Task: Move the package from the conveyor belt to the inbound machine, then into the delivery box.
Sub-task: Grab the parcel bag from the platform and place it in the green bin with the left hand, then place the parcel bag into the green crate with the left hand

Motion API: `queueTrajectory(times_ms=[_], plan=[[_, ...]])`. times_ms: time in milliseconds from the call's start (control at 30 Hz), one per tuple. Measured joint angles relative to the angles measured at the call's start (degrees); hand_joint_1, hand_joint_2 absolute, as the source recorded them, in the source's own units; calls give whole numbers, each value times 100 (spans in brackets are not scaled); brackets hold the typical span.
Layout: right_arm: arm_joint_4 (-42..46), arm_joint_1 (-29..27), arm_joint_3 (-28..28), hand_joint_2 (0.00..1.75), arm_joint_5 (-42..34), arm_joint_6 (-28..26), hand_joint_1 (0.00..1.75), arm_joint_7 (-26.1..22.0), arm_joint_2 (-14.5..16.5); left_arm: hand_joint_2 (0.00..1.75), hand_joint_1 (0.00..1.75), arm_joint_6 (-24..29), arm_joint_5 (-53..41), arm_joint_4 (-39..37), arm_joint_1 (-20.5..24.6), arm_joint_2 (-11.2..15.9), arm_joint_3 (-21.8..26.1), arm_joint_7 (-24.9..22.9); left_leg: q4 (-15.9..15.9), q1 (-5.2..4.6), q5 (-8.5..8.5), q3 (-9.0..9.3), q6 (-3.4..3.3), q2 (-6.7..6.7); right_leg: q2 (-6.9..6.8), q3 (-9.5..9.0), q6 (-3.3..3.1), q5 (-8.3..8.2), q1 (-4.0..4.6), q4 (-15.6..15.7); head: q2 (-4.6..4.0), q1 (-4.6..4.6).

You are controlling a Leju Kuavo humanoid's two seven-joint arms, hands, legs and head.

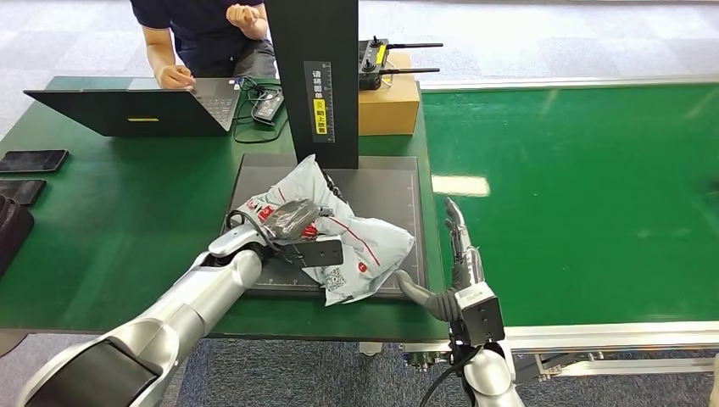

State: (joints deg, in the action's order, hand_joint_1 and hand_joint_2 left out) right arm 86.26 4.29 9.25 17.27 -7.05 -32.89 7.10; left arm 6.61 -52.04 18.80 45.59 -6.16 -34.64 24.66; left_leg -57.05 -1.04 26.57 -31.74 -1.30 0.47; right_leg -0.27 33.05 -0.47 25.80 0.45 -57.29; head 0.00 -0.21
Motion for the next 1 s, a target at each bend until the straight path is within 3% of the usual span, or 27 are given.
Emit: queueTrajectory(times_ms=[500,1000], plan=[[-78,35,8,175,-29,-61,0,-7,0,175,175,671,351,181,175,292,475,322,0,1,-3,-11,5,0,1,12,-1,0,2,-3,0,0],[-92,-18,-2,175,-126,-136,0,-62,0,175,175,659,965,969,582,1168,1527,338,0,5,-6,-15,10,1,2,20,-3,1,7,-5,0,-1]])
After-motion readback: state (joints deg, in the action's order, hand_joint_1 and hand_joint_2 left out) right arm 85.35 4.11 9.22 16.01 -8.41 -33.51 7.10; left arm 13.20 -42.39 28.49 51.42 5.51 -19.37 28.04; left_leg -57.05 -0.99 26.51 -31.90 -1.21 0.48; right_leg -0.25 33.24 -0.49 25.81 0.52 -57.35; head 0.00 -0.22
